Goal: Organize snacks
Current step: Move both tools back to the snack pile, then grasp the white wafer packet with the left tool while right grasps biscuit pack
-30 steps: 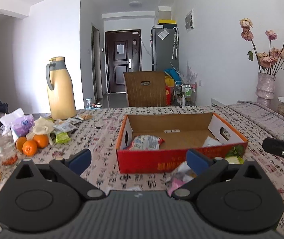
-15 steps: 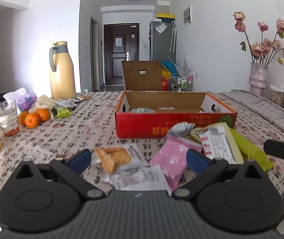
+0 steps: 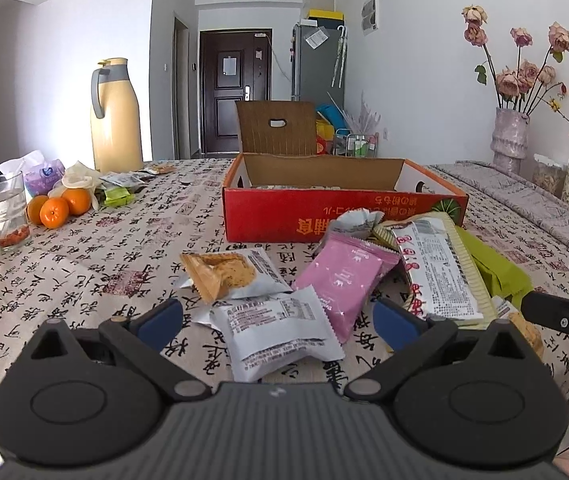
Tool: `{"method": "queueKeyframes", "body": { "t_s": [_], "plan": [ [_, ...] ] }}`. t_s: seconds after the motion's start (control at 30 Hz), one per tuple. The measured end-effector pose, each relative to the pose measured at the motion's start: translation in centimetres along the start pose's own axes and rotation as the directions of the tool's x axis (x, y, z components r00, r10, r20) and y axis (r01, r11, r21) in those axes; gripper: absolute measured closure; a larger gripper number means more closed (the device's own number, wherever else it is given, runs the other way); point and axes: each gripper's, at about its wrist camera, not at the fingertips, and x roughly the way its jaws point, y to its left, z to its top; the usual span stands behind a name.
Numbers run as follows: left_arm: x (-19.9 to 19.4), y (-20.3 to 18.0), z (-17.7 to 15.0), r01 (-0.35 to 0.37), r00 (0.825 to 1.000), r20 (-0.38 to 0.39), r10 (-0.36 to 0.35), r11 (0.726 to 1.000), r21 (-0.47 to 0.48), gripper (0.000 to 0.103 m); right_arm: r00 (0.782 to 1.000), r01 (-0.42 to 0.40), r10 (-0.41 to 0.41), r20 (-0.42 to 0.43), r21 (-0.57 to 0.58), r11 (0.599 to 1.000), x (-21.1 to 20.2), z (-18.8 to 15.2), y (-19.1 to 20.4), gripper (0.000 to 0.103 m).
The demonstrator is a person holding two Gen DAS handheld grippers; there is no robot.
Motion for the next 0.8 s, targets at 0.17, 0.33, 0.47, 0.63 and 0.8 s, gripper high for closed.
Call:
{"method": "queueKeyframes", "body": {
  "t_s": [0.17,0.33,0.47,0.63,0.8],
  "plan": [
    [0.4,0.2,-0.3,0.007,1.000,-0.012,-0.007,1.000,-0.007,0.000,0.999,-0.008,0.007,-0.034,-0.039,0.999,0.7,-0.5,0.7,0.009],
    [0.8,0.4,-0.6,0.011,1.000,-0.026,-0.011,1.000,-0.010,0.000,0.995,0.006,-0.012,-0.101,-0.067,0.998,2.2,-1.2,1.3,0.019],
    [1.1,0.4,-0.8,0.011,0.999,-0.036,-0.012,1.000,-0.011,0.000,0.991,0.010,-0.021,-0.136,-0.086,0.996,3.5,-1.6,1.6,0.035],
    [1.2,0.5,-0.9,0.010,0.999,-0.044,-0.010,1.000,-0.016,0.000,0.985,-0.007,-0.003,-0.171,-0.060,0.998,4.2,-2.1,1.1,0.062],
    [1.2,0.4,-1.0,0.008,0.999,-0.048,-0.009,1.000,-0.018,0.000,0.987,-0.001,-0.005,-0.163,-0.037,0.999,4.0,-2.2,0.6,0.062]
  ]
}}
